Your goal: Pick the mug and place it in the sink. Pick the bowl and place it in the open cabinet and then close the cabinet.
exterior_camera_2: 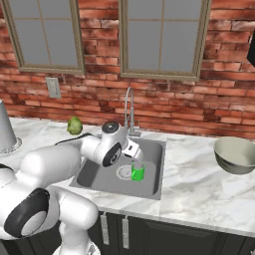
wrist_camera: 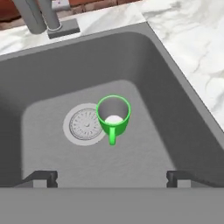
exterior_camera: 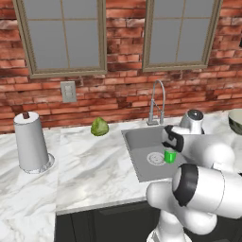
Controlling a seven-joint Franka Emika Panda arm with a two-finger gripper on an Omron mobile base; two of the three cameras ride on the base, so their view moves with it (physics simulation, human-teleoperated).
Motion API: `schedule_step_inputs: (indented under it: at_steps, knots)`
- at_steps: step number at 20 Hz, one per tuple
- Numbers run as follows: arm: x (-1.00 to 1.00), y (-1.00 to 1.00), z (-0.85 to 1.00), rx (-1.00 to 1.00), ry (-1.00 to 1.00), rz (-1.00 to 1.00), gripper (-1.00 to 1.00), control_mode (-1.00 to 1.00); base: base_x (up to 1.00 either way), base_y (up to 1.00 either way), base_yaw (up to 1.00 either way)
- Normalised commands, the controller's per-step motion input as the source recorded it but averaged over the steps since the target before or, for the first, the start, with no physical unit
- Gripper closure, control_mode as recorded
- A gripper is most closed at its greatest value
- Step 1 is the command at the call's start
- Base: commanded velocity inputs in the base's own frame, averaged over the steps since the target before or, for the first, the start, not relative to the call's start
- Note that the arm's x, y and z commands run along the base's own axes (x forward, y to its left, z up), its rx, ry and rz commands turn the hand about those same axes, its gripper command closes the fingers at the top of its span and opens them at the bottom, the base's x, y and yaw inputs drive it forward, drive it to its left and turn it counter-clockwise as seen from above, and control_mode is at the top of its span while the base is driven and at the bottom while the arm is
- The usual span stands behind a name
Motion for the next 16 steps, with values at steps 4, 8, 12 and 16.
schedule_step_inputs:
  at_steps: [4,8,12,16]
  knots:
    - [-0.09,-0.44,1.00,0.19,0.12,0.01,-1.00,-1.00,0.00,0.00,0.00]
    - [-0.21,-0.48,1.00,0.17,0.20,0.11,-1.00,-1.00,0.00,0.00,0.00]
    - [-0.12,-0.50,0.97,0.01,0.31,0.17,-1.00,-1.00,0.00,0.00,0.00]
    - [-0.28,-0.82,0.39,-0.02,0.11,0.23,-1.00,-1.00,0.00,0.00,0.00]
